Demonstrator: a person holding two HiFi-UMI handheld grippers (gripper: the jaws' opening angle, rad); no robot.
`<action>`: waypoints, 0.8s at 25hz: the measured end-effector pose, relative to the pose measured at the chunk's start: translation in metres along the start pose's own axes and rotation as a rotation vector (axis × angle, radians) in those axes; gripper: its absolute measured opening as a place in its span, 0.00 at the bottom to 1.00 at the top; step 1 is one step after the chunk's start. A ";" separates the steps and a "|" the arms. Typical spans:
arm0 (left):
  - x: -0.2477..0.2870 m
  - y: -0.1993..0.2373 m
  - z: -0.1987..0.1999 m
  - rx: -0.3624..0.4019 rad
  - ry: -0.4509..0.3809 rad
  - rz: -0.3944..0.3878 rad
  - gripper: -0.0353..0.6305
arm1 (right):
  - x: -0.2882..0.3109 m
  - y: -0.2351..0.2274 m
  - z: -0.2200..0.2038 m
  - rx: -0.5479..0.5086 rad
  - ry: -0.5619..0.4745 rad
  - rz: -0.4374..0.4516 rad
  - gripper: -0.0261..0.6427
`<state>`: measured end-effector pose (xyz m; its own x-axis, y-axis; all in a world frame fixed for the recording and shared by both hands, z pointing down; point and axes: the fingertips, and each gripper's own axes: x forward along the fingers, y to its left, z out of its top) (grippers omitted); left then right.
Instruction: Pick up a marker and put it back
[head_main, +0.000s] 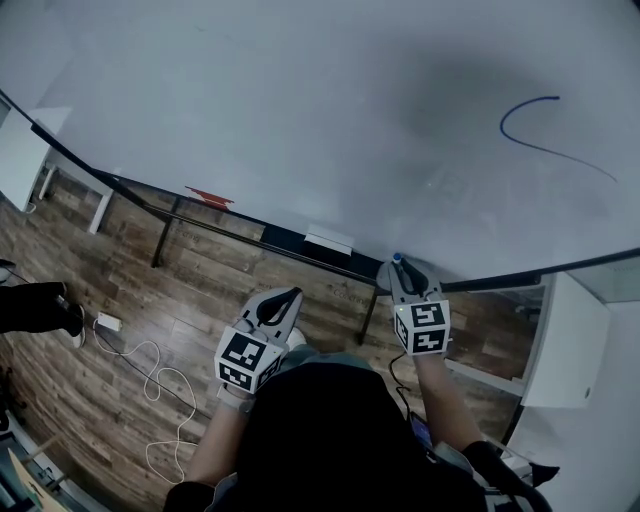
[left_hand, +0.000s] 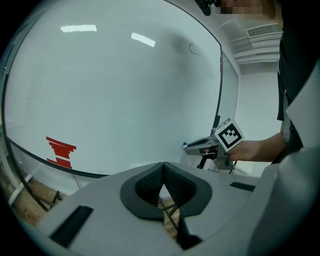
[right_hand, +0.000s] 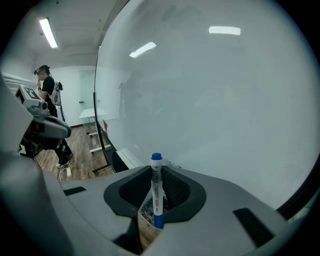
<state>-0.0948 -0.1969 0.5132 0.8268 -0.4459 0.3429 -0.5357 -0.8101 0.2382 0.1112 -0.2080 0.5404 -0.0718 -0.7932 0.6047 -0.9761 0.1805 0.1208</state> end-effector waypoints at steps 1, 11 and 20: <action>0.002 -0.002 0.002 0.002 -0.002 -0.001 0.08 | -0.001 -0.001 0.001 0.003 -0.005 0.003 0.18; 0.017 -0.030 0.015 0.015 -0.035 -0.046 0.08 | -0.037 -0.011 0.032 0.031 -0.129 0.019 0.18; 0.034 -0.065 0.028 0.044 -0.053 -0.088 0.09 | -0.089 -0.030 0.056 0.142 -0.286 0.022 0.18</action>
<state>-0.0269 -0.1702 0.4835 0.8791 -0.3907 0.2731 -0.4532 -0.8626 0.2247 0.1358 -0.1748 0.4389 -0.1279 -0.9250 0.3579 -0.9912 0.1319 -0.0133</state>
